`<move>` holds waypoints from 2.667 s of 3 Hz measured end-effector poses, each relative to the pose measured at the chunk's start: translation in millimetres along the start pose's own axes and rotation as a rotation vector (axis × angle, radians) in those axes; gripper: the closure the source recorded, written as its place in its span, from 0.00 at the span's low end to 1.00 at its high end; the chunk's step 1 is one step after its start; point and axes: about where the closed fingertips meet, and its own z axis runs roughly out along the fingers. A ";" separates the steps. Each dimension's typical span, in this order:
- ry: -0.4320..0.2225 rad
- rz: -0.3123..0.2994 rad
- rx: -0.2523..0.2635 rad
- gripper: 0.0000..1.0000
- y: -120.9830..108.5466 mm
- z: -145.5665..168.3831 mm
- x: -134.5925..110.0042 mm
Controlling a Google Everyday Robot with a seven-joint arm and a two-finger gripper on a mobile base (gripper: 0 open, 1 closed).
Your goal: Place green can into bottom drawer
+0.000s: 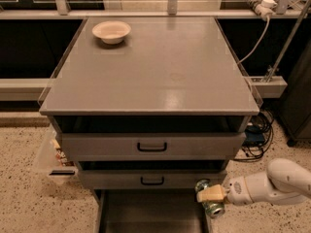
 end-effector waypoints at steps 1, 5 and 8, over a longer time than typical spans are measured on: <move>0.017 0.026 -0.024 1.00 -9.7 14.9 8.9; 0.007 0.283 -0.044 1.00 -116.4 111.5 38.3; 0.024 0.363 -0.051 1.00 -161.3 185.1 32.3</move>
Offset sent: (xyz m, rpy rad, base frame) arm -0.0100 -0.0170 -0.0761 0.0723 0.1462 -0.1691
